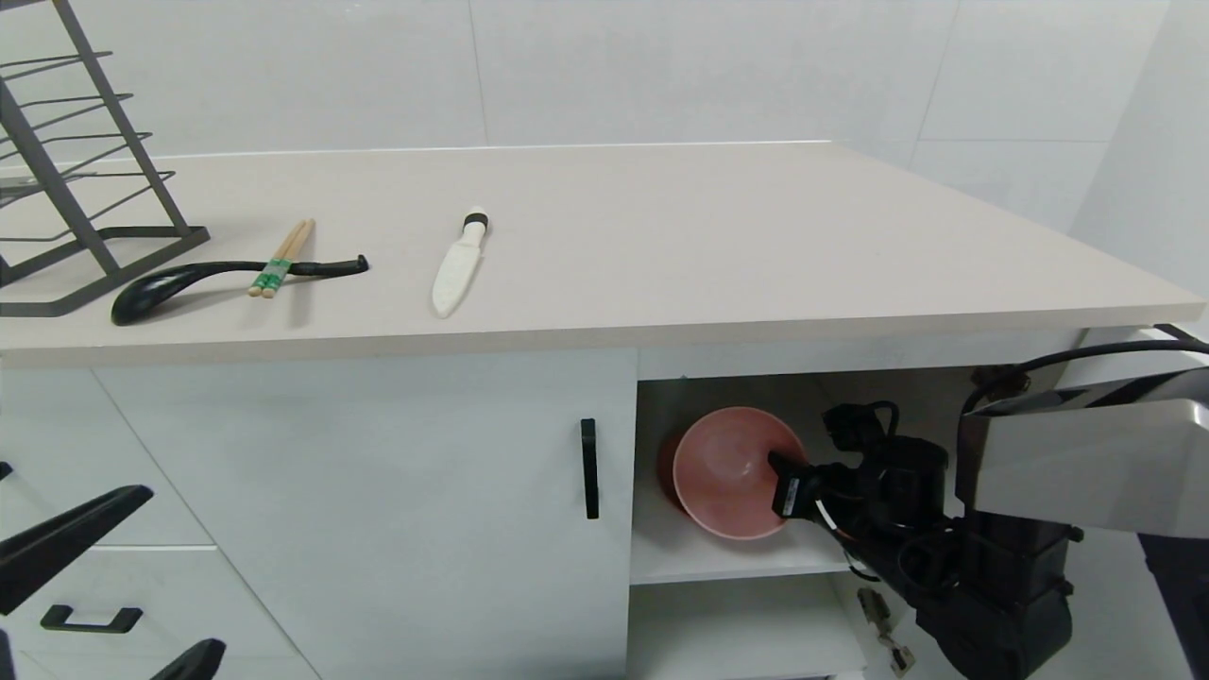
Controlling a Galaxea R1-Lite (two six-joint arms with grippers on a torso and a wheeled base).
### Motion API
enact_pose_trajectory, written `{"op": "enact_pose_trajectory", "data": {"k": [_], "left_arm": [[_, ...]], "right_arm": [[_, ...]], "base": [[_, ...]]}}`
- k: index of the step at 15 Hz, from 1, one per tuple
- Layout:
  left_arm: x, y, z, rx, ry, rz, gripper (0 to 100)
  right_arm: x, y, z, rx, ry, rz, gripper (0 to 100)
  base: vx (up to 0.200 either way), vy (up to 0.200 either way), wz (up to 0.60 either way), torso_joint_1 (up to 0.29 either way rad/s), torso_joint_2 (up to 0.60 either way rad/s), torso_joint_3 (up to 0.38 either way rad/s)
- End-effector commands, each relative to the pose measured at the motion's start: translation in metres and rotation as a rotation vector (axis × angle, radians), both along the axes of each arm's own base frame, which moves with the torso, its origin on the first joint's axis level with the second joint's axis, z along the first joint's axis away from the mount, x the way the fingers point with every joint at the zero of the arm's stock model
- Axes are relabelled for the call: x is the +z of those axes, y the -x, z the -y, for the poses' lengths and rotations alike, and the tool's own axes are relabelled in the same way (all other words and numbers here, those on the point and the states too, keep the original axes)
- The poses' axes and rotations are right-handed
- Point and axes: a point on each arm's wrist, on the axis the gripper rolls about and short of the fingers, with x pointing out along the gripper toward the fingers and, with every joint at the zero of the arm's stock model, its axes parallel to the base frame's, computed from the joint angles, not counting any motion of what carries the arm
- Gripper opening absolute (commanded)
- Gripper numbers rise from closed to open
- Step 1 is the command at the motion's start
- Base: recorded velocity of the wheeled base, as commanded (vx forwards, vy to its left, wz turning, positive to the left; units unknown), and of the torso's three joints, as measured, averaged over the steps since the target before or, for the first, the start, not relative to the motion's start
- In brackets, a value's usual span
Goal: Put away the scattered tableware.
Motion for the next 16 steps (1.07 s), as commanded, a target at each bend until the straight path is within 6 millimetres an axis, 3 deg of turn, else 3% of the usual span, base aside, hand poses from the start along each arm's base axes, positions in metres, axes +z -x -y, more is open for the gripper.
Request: {"op": "enact_pose_trajectory", "data": {"k": [1, 3, 9, 16], "left_arm": [[-0.004, 0.021, -0.011, 0.07, 0.04, 0.058, 100], [-0.01, 0.038, -0.017, 0.122, 0.043, 0.06, 100], [-0.03, 0.055, -0.021, 0.156, 0.064, 0.041, 100], [-0.041, 0.062, -0.022, 0.18, 0.087, 0.042, 100]], "right_arm": [[-0.003, -0.002, 0.001, -0.003, 0.001, -0.004, 0], [-0.004, -0.003, 0.002, 0.027, -0.003, -0.008, 0], [-0.017, -0.012, 0.006, 0.008, 0.003, -0.018, 0], [-0.022, -0.014, 0.004, 0.012, 0.008, -0.025, 0]], "base": [[0.0, 0.0, 0.0, 0.0, 0.0, 0.0], [0.0, 0.0, 0.0, 0.0, 0.0, 0.0], [0.0, 0.0, 0.0, 0.0, 0.0, 0.0], [0.0, 0.0, 0.0, 0.0, 0.0, 0.0]]}}
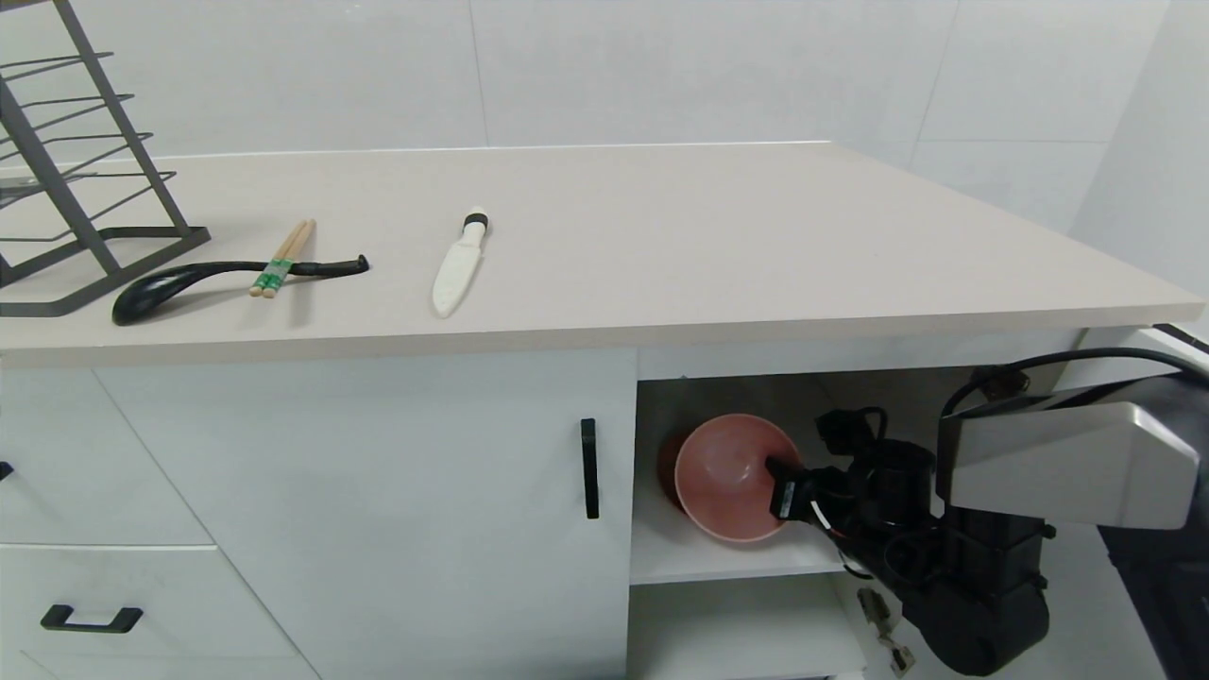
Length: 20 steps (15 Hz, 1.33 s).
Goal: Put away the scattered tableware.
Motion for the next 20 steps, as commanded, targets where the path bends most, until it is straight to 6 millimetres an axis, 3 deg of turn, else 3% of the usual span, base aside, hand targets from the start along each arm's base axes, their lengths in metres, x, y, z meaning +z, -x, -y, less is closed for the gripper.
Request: {"op": "enact_pose_trajectory", "data": {"k": [1, 3, 4, 9, 12, 17, 19, 20], "left_arm": [[-0.001, 0.001, 0.0, 0.012, 0.003, 0.01, 100], [-0.002, 0.001, 0.0, 0.012, 0.001, 0.001, 100], [-0.002, 0.001, 0.0, 0.012, 0.001, -0.002, 100], [-0.002, 0.001, 0.0, 0.012, 0.0, -0.003, 100], [-0.002, 0.001, 0.0, 0.014, 0.002, -0.004, 100], [-0.004, 0.0, -0.001, 0.046, 0.018, -0.029, 100], [-0.004, 0.0, -0.001, 0.047, 0.02, -0.029, 100], [-0.003, 0.0, -0.001, 0.053, 0.022, -0.023, 100]], "right_arm": [[-0.003, 0.0, -0.002, 0.004, 0.002, -0.005, 0], [-0.006, 0.0, -0.002, 0.004, 0.005, -0.014, 0], [-0.008, 0.001, -0.001, 0.005, 0.008, -0.018, 100], [-0.009, 0.0, -0.003, 0.024, 0.05, -0.005, 100], [0.014, 0.005, -0.009, 0.045, 0.033, 0.045, 100], [0.062, 0.042, -0.017, 0.113, 0.01, 0.101, 100], [0.071, 0.059, -0.017, 0.137, 0.013, 0.097, 100], [0.079, 0.084, -0.015, 0.185, 0.04, 0.078, 100]], "base": [[0.0, 0.0, 0.0, 0.0, 0.0, 0.0], [0.0, 0.0, 0.0, 0.0, 0.0, 0.0], [0.0, 0.0, 0.0, 0.0, 0.0, 0.0], [0.0, 0.0, 0.0, 0.0, 0.0, 0.0], [0.0, 0.0, 0.0, 0.0, 0.0, 0.0], [0.0, 0.0, 0.0, 0.0, 0.0, 0.0], [0.0, 0.0, 0.0, 0.0, 0.0, 0.0], [0.0, 0.0, 0.0, 0.0, 0.0, 0.0]]}}
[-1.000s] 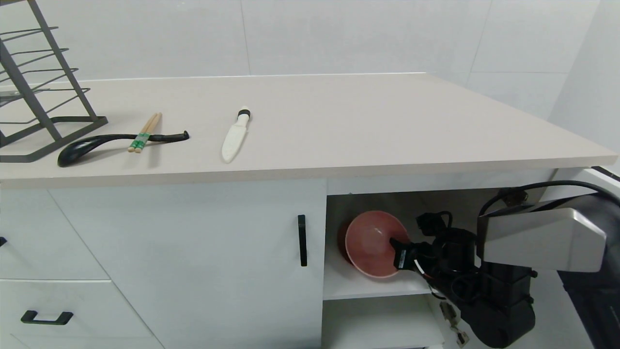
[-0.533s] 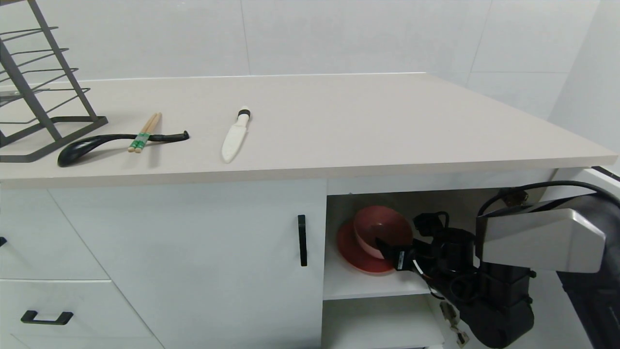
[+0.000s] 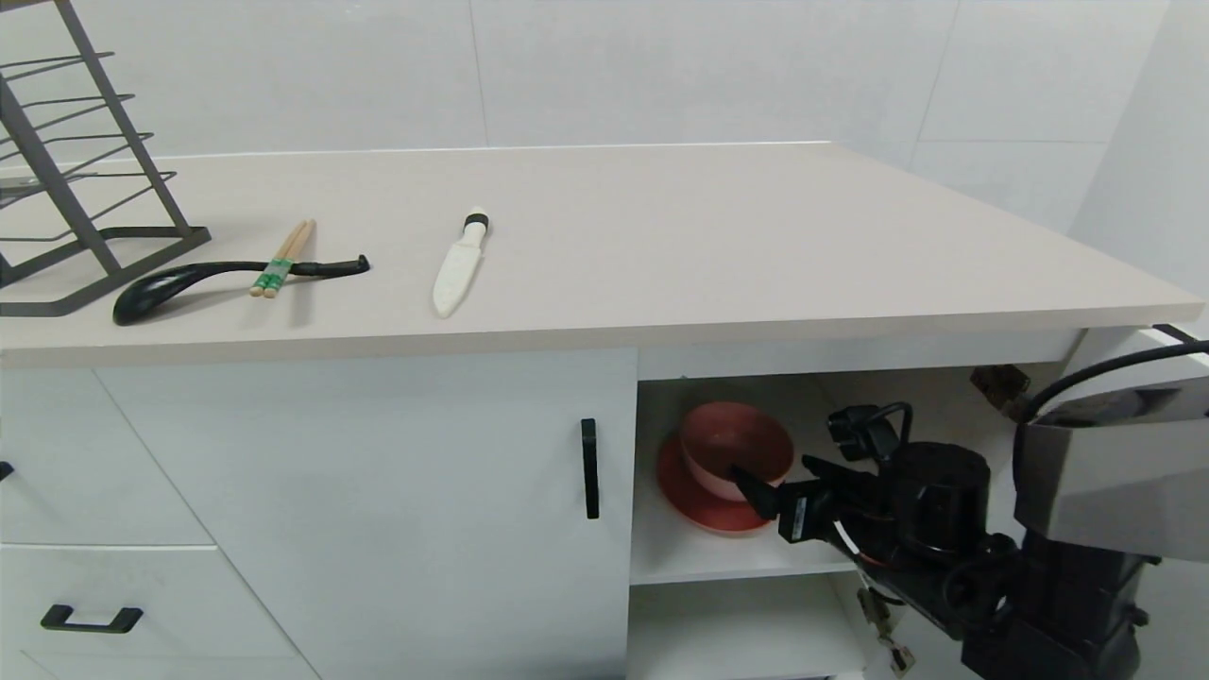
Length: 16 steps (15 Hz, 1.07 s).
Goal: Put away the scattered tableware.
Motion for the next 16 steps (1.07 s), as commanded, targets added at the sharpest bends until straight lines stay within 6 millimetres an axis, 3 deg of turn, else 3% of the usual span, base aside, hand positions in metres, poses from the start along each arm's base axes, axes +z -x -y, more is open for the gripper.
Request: {"op": "enact_pose_trajectory", "data": {"k": [1, 3, 6, 10, 13, 16], "left_arm": [[0.001, 0.0, 0.0, 0.015, 0.0, -0.001, 100], [0.001, -0.001, 0.001, 0.042, 0.0, -0.004, 100], [-0.001, -0.001, 0.002, 0.126, 0.003, -0.014, 100], [-0.016, 0.003, 0.003, 0.264, -0.005, -0.077, 100], [-0.032, 0.003, 0.003, 0.254, -0.022, -0.208, 100], [-0.032, 0.003, 0.003, 0.253, -0.013, -0.209, 100]], "right_arm": [[0.024, 0.042, 0.002, 0.078, 0.016, 0.01, 100], [0.033, 0.061, 0.005, 0.112, 0.022, 0.009, 100], [0.061, 0.093, 0.017, 0.146, -0.017, 0.083, 100], [0.087, 0.101, 0.026, 0.044, -0.031, 0.223, 100], [0.104, 0.109, 0.033, 0.025, -0.08, 0.298, 100], [0.118, 0.121, 0.047, -0.007, -0.098, 0.329, 100]], "base": [[0.0, 0.0, 0.0, 0.0, 0.0, 0.0], [0.0, 0.0, 0.0, 0.0, 0.0, 0.0], [0.0, 0.0, 0.0, 0.0, 0.0, 0.0], [0.0, 0.0, 0.0, 0.0, 0.0, 0.0], [0.0, 0.0, 0.0, 0.0, 0.0, 0.0], [0.0, 0.0, 0.0, 0.0, 0.0, 0.0]]}}
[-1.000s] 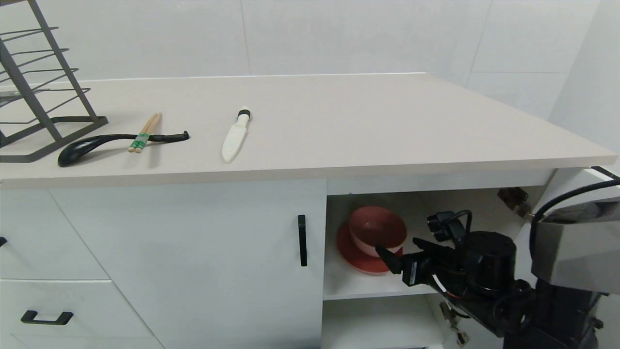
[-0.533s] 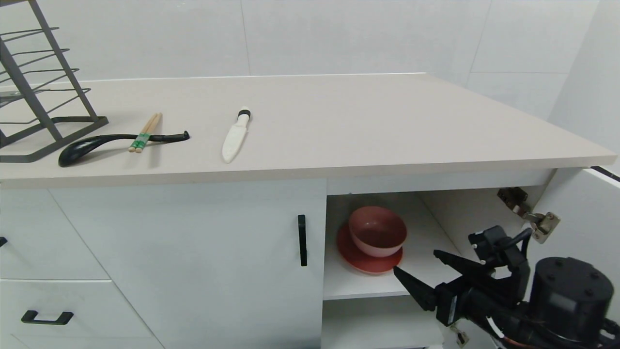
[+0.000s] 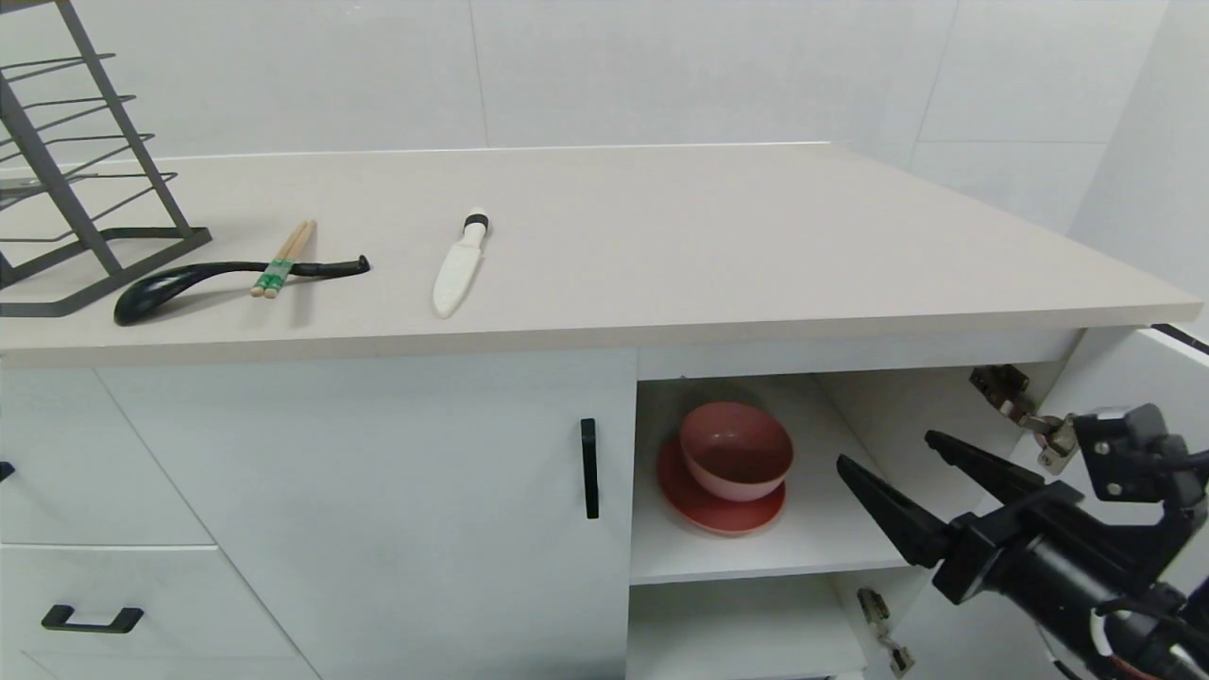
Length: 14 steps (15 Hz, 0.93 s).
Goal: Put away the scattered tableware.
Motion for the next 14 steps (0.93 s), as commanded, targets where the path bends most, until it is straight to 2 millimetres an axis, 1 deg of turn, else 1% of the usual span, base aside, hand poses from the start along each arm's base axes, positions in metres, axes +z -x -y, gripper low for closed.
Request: {"op": "enact_pose_trajectory", "data": {"k": [1, 2, 4, 6, 7, 10, 13, 14], "left_arm": [[0.0, 0.001, 0.0, 0.004, 0.012, 0.006, 100], [0.0, 0.001, 0.0, 0.005, 0.013, 0.006, 100], [0.0, 0.001, 0.0, 0.004, 0.012, 0.006, 100], [0.0, 0.001, 0.0, 0.002, 0.013, 0.006, 100], [0.0, 0.001, 0.0, 0.002, 0.012, 0.008, 100], [0.0, 0.001, 0.0, 0.002, 0.015, 0.007, 100], [0.0, 0.001, 0.0, 0.005, 0.015, 0.006, 100], [0.0, 0.001, 0.0, 0.004, 0.018, 0.005, 100]], "right_arm": [[0.02, 0.02, 0.021, -0.033, -0.041, 0.056, 100], [0.024, 0.031, 0.03, -0.039, -0.038, 0.049, 100], [0.023, 0.055, 0.046, -0.033, 0.008, 0.02, 100], [0.021, 0.081, 0.063, -0.03, 0.112, 0.065, 100], [0.02, 0.087, 0.068, -0.043, 0.14, 0.085, 100], [0.016, 0.089, 0.077, -0.132, 0.183, 0.061, 100], [0.016, 0.098, 0.087, -0.241, 0.183, 0.094, 100], [0.016, 0.103, 0.093, -0.316, 0.2, 0.11, 100]], "base": [[0.0, 0.0, 0.0, 0.0, 0.0, 0.0], [0.0, 0.0, 0.0, 0.0, 0.0, 0.0], [0.0, 0.0, 0.0, 0.0, 0.0, 0.0], [0.0, 0.0, 0.0, 0.0, 0.0, 0.0], [0.0, 0.0, 0.0, 0.0, 0.0, 0.0], [0.0, 0.0, 0.0, 0.0, 0.0, 0.0], [0.0, 0.0, 0.0, 0.0, 0.0, 0.0], [0.0, 0.0, 0.0, 0.0, 0.0, 0.0]]}}
